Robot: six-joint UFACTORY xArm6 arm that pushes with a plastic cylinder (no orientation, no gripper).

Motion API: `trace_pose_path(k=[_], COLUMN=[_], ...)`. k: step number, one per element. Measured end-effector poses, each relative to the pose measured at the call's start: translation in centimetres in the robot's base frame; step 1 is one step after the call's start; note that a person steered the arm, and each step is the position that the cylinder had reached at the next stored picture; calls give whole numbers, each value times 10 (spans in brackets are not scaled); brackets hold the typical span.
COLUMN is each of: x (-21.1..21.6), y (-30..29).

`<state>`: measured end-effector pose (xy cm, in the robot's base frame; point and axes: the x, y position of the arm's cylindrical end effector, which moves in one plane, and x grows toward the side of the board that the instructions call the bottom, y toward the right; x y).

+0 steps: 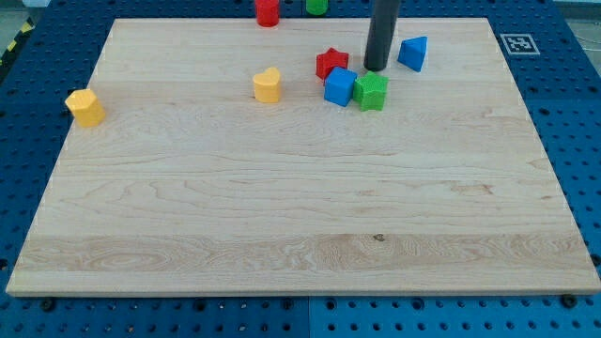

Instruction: Move the red star to the bottom left of the blue cube

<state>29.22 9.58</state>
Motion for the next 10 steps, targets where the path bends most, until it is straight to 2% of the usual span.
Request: trace_pose_path(k=[1,2,5,7,10], x=[-15,-9,68,122,163], y=[-24,-49,-101,-103,-104])
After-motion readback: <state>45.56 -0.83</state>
